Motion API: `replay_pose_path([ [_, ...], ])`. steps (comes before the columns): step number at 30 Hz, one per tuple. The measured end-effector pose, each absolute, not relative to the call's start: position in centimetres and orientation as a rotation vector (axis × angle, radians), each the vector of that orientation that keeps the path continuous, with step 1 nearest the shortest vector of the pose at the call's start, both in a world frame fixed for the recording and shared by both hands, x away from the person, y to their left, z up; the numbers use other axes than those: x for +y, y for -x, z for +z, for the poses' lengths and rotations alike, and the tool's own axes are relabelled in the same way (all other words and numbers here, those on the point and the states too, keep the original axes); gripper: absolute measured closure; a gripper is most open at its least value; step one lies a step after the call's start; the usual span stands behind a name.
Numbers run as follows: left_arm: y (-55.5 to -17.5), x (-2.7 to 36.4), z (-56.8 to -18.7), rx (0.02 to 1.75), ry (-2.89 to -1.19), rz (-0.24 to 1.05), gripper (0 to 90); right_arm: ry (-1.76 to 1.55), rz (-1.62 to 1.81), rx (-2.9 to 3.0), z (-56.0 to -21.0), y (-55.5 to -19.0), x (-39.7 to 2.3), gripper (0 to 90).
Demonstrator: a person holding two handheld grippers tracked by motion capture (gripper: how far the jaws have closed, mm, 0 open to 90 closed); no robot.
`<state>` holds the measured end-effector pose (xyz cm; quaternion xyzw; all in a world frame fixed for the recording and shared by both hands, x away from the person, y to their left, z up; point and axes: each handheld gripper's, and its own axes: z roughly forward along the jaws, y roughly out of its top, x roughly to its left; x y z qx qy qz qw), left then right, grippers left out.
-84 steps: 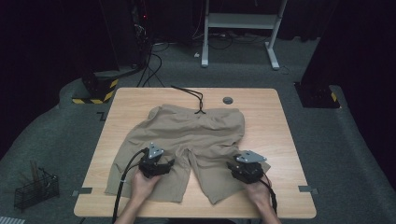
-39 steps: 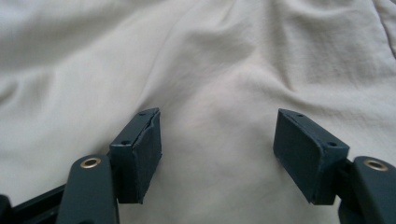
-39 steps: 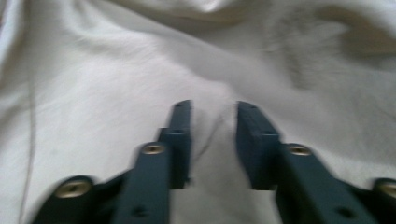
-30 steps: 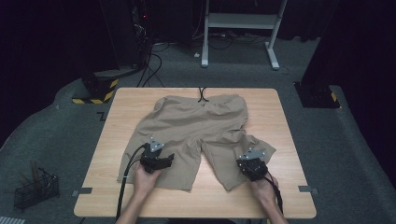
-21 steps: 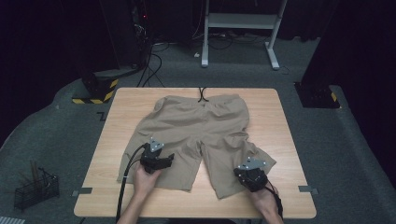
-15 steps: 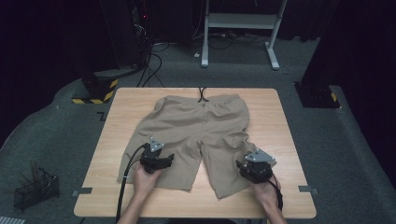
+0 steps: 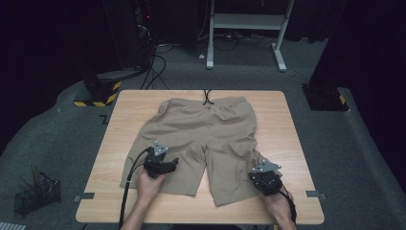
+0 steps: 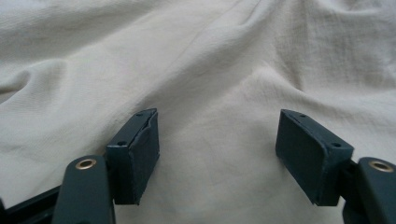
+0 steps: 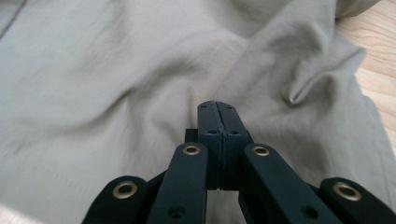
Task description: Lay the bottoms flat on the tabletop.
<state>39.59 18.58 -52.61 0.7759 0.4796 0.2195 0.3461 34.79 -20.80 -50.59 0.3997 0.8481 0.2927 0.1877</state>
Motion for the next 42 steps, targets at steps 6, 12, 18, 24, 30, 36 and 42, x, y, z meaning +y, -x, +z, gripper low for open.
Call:
replay_pose_path([
  [6, -39.6, 18.6, -52.6, 1.245, -2.014, 0.57, 30.1, -1.222, 0.947, 2.144, -47.3, -37.0, -22.7, 65.6],
  [12, -39.6, 18.6, -52.6, 1.248, -2.012, 0.57, 30.0, -1.367, 0.814, 2.193, -49.2, -41.9, -22.7, 63.2],
  [18, -39.6, 18.6, -52.6, 1.25, -2.008, 0.57, 29.9, -1.303, 0.753, 2.315, -50.4, -41.6, -22.1, 89.7],
  [24, -39.6, 18.6, -52.6, 1.249, -2.011, 0.569, 29.8, -1.236, 0.741, 2.162, -47.1, -38.5, -24.6, 89.8],
  [30, -39.6, 18.6, -52.6, 1.249, -2.011, 0.569, 29.8, -1.326, 0.665, 2.182, -48.6, -37.7, -26.1, 84.7],
  [36, -39.6, 18.6, -52.6, 1.248, -2.012, 0.57, 29.8, -1.391, 0.828, 2.102, -48.4, -39.0, -25.9, 58.1],
  [42, -39.6, 18.6, -52.6, 1.25, -2.011, 0.571, 29.8, -1.442, 0.907, 2.061, -47.8, -42.1, -25.2, 61.8],
])
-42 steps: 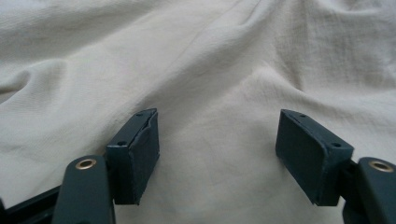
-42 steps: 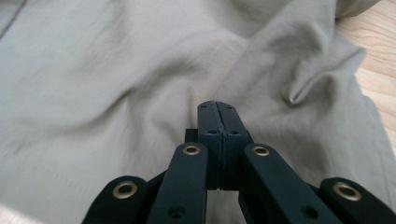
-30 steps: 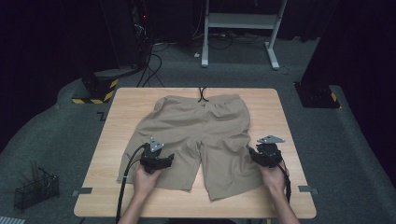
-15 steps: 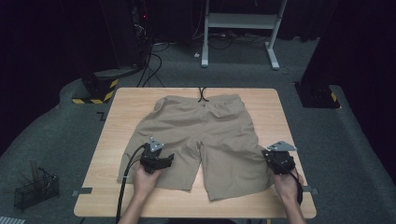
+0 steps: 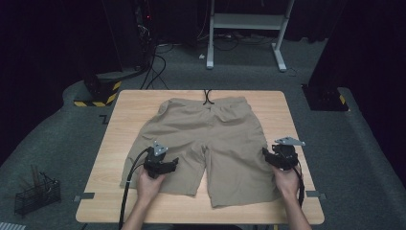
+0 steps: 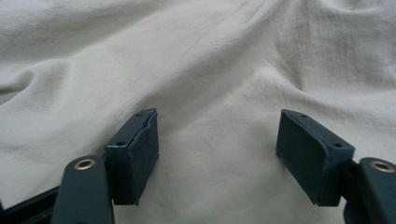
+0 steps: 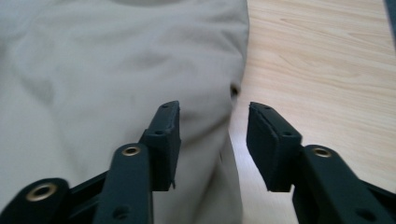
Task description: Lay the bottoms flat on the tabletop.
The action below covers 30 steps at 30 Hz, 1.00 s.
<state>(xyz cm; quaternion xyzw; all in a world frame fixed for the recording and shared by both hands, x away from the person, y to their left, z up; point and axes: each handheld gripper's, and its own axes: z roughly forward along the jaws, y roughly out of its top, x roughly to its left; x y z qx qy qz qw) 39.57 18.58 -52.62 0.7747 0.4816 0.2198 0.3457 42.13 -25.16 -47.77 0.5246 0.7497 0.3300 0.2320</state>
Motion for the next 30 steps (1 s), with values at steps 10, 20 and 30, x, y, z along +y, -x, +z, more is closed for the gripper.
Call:
replay_pose_path([
  [10, -39.5, 18.6, -52.6, 1.251, -2.01, 0.57, 29.8, -1.123, 0.901, 2.198, -46.4, -41.3, -20.1, 90.0],
  [20, -39.5, 18.6, -52.6, 1.252, -2.01, 0.571, 29.7, -1.417, 0.795, 2.048, -48.5, -43.7, -22.4, 49.7],
  [30, -39.5, 18.6, -52.6, 1.252, -2.01, 0.573, 29.7, -1.383, 0.958, 2.113, -48.0, -43.8, -22.7, 90.0],
])
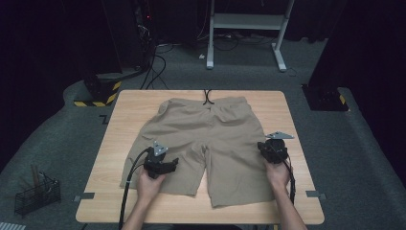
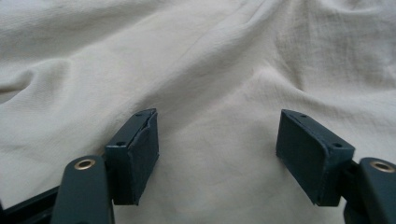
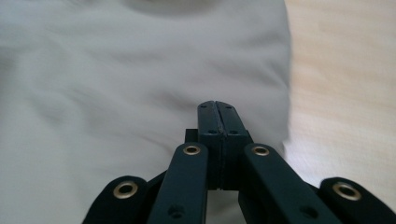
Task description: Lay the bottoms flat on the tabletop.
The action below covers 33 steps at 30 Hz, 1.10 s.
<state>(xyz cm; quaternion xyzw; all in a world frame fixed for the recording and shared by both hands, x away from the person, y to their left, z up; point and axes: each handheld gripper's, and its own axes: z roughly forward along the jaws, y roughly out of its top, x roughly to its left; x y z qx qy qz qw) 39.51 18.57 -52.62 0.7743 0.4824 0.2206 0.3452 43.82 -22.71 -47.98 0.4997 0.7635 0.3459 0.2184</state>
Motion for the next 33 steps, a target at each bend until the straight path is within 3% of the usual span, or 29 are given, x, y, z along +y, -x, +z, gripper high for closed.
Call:
replay_pose_path([
  [5, -39.5, 18.6, -52.6, 1.254, -2.01, 0.573, 29.7, -1.189, 1.004, 2.147, -44.9, -42.9, -19.2, 87.8],
  [7, -39.4, 18.6, -52.6, 1.255, -2.009, 0.571, 29.7, -1.194, 0.959, 2.119, -45.1, -43.0, -19.0, 72.3],
  [8, -39.4, 18.6, -52.6, 1.255, -2.009, 0.571, 29.7, -1.194, 0.959, 2.119, -45.1, -43.0, -19.0, 72.3],
  [10, -39.4, 18.6, -52.6, 1.255, -2.008, 0.572, 29.7, -1.334, 0.888, 2.062, -46.5, -43.8, -20.7, 56.5],
  [14, -39.4, 18.6, -52.6, 1.255, -2.008, 0.572, 29.7, -1.532, 0.859, 2.035, -48.9, -44.5, -23.9, 49.6],
  [17, -39.4, 18.6, -52.6, 1.254, -2.009, 0.572, 29.7, -1.581, 0.845, 2.052, -49.8, -44.7, -24.6, 50.4],
  [18, -39.4, 18.6, -52.6, 1.255, -2.008, 0.572, 29.7, -1.607, 0.828, 2.073, -50.3, -45.0, -24.8, 60.7],
  [19, -39.4, 18.6, -52.6, 1.255, -2.009, 0.572, 29.7, -1.607, 0.828, 2.073, -50.3, -45.0, -24.8, 60.7],
  [20, -39.4, 18.6, -52.6, 1.254, -2.009, 0.572, 29.7, -1.6, 0.828, 2.077, -50.3, -45.0, -24.8, 68.3],
  [21, -39.4, 18.6, -52.6, 1.255, -2.008, 0.572, 29.7, -1.533, 0.855, 2.071, -50.0, -44.9, -24.5, 85.5],
  [27, -39.4, 18.6, -52.6, 1.254, -2.009, 0.572, 29.7, -1.362, 0.915, 2.063, -47.6, -43.7, -22.4, 88.2],
  [33, -39.4, 18.6, -52.6, 1.255, -2.008, 0.573, 29.6, -1.092, 0.934, 2.188, -46.0, -42.1, -16.3, 87.6],
])
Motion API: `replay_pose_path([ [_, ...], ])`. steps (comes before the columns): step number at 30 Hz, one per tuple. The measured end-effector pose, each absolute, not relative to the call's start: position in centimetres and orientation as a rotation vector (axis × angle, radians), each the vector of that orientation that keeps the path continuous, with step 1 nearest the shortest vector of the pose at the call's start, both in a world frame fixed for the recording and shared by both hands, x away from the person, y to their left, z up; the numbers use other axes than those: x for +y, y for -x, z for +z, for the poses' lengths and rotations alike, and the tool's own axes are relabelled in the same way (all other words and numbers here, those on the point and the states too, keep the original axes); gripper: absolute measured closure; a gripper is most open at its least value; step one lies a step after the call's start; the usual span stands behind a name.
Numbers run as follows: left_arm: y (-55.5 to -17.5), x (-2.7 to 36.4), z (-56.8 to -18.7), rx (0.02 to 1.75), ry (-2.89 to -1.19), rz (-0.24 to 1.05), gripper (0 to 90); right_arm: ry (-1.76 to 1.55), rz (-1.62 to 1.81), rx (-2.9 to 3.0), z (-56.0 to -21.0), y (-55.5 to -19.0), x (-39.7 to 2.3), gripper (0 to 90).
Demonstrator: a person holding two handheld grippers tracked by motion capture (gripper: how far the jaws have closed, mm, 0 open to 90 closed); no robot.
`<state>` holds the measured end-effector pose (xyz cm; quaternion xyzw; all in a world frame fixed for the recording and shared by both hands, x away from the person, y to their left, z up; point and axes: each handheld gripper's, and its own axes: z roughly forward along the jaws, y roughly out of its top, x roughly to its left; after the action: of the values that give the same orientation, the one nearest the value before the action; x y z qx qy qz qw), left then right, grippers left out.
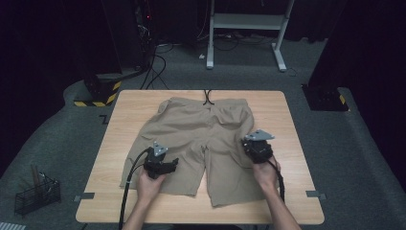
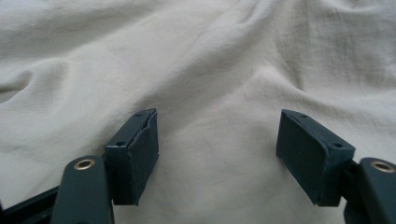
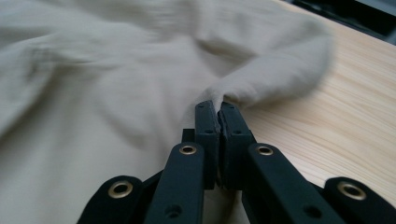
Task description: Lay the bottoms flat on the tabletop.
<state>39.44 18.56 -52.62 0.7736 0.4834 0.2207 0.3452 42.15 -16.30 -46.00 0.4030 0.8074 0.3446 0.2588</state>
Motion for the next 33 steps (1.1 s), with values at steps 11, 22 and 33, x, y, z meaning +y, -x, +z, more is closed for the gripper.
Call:
replay_pose_path([
  [11, -39.4, 18.6, -52.6, 1.258, -2.007, 0.575, 29.6, -1.093, 0.894, 2.387, -50.7, -42.0, -12.6, 67.3],
  [22, -39.4, 18.6, -52.6, 1.259, -2.007, 0.574, 29.6, -1.305, 1.005, 2.123, -47.5, -40.5, -20.8, 60.5],
  [33, -39.3, 18.6, -52.6, 1.259, -2.007, 0.574, 29.6, -1.32, 0.905, 2.316, -51.0, -41.9, -19.5, 75.5],
])
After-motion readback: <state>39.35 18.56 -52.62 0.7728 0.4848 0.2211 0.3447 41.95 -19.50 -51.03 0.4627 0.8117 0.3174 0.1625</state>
